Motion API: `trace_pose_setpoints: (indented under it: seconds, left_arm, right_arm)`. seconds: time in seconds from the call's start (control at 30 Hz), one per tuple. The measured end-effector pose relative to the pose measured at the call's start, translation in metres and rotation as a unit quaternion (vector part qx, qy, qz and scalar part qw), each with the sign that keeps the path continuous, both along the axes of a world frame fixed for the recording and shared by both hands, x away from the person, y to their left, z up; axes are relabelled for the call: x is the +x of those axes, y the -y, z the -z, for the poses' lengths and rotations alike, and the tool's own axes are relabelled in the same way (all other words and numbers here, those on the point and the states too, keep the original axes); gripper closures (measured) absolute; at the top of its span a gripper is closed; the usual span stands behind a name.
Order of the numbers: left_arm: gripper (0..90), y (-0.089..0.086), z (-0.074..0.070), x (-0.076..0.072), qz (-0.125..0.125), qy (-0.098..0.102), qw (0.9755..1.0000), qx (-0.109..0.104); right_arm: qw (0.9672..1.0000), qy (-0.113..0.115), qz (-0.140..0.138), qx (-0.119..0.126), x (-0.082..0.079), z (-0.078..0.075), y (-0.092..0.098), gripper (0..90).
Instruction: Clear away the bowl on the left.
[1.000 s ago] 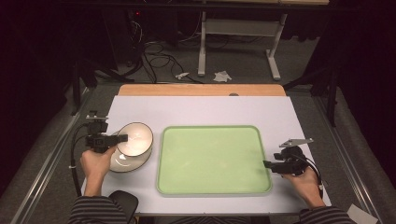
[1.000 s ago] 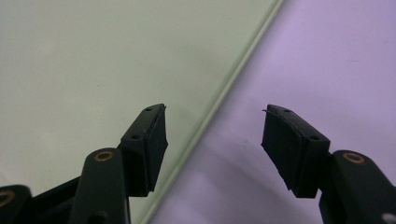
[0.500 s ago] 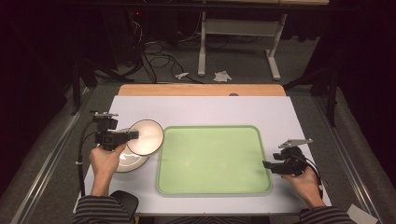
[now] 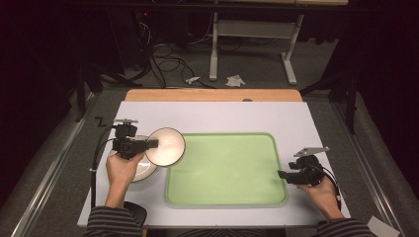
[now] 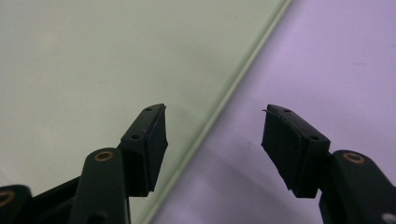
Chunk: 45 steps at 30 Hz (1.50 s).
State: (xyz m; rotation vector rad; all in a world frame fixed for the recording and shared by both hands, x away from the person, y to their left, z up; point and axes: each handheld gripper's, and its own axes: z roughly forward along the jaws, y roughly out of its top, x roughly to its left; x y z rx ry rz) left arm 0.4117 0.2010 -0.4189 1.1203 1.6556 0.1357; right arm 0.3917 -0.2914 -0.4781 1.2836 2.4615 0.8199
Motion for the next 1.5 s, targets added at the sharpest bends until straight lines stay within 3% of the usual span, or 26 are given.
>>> trace_pose_setpoints:
  seconds: [0.17,0.53,0.63,0.8,0.97,1.07,1.13,1.5]
  left_arm:
    - [82.3,0.010,-0.002,0.000,0.020,-0.002,0.9998,-0.007]
    - [82.3,0.036,-0.005,-0.002,0.056,0.002,0.9984,0.007]
    - [82.3,0.047,-0.005,-0.005,0.071,0.003,0.9970,0.032]
    - [82.3,0.056,-0.006,-0.007,0.084,0.003,0.9951,0.052]
    - [82.3,0.064,-0.008,-0.006,0.097,0.002,0.9944,0.041]
    - [82.3,0.072,-0.007,-0.004,0.105,0.002,0.9932,0.051]
    - [82.3,0.074,-0.007,-0.003,0.104,0.001,0.9934,0.048]
    - [82.3,0.097,-0.012,0.002,0.139,0.004,0.9890,0.052]
  right_arm:
    - [1.0000,0.000,0.006,-0.001,0.001,0.000,0.000,41.4]
    - [1.0000,0.001,0.005,-0.004,-0.001,0.000,0.001,41.5]
    - [1.0000,0.001,-0.001,-0.004,-0.002,-0.001,0.000,41.6]
    - [0.9999,0.006,-0.011,-0.009,-0.005,-0.001,-0.003,41.7]
    - [0.9998,0.008,-0.016,-0.009,-0.006,-0.001,-0.003,41.6]
    - [0.9998,0.007,-0.013,-0.010,-0.005,-0.001,-0.003,41.6]
    - [0.9998,0.008,-0.014,-0.011,-0.005,-0.001,-0.003,41.7]
    - [0.9998,0.006,-0.016,-0.010,-0.006,-0.001,-0.003,41.7]
